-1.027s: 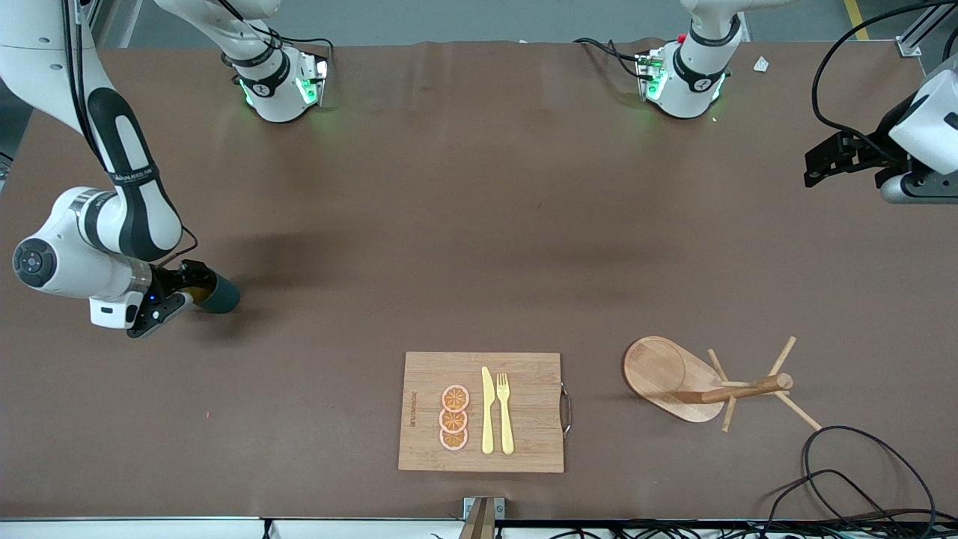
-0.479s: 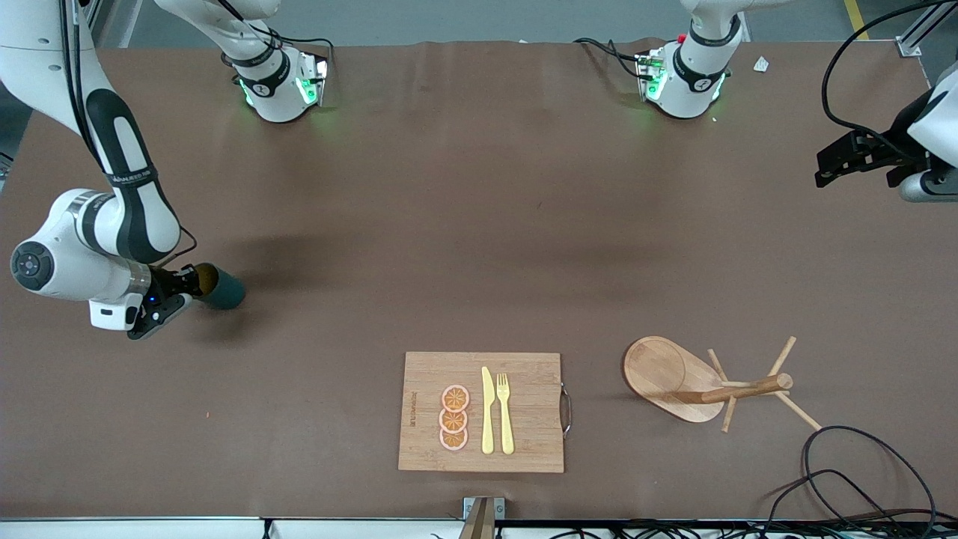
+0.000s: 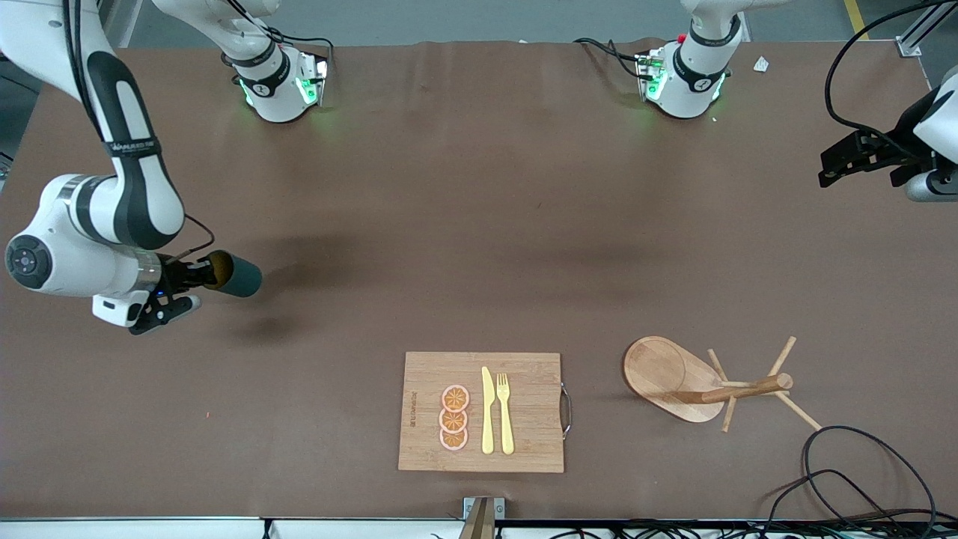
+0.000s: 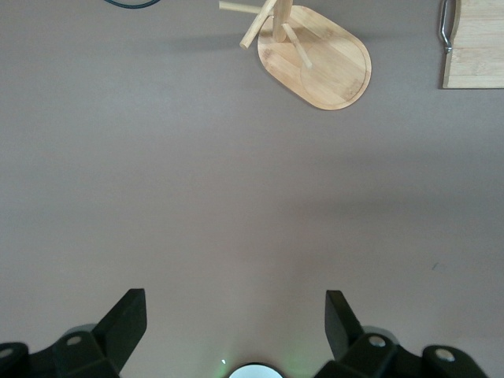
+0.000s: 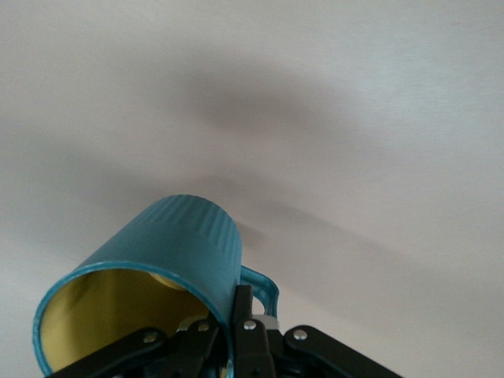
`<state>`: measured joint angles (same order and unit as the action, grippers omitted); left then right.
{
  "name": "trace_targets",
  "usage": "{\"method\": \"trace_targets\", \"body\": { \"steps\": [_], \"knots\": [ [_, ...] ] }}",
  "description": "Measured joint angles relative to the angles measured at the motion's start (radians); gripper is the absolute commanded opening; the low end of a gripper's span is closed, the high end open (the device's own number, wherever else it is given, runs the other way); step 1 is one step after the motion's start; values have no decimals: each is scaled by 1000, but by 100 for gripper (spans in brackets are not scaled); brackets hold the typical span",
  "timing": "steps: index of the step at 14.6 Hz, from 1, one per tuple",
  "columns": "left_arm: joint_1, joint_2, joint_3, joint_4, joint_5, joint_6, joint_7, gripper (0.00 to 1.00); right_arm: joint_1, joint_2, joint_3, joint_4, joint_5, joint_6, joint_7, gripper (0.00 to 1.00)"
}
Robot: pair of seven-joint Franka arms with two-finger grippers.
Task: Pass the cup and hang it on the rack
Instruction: 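Carry the teal mug with the right gripper toward the table middle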
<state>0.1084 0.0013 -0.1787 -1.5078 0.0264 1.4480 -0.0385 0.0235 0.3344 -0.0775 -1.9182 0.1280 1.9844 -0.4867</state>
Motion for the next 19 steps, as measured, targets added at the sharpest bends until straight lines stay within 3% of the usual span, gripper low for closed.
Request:
{"method": "trace_targets", "body": {
  "steps": [3, 8, 14, 19],
  "knots": [
    [0, 0, 0, 0, 0, -1, 0, 100, 89, -37, 3, -3, 24, -38, 232, 0],
    [-2, 0, -2, 0, 0, -15, 0, 100, 334, -73, 6, -3, 59, -46, 698, 0],
    [-2, 0, -2, 0, 0, -69, 3, 100, 560, -61, 6, -16, 64, 121, 1086, 0],
    [-1, 2, -1, 0, 0, -67, 3, 100, 702, 32, 6, -7, 65, 280, 1292, 0]
  ]
}}
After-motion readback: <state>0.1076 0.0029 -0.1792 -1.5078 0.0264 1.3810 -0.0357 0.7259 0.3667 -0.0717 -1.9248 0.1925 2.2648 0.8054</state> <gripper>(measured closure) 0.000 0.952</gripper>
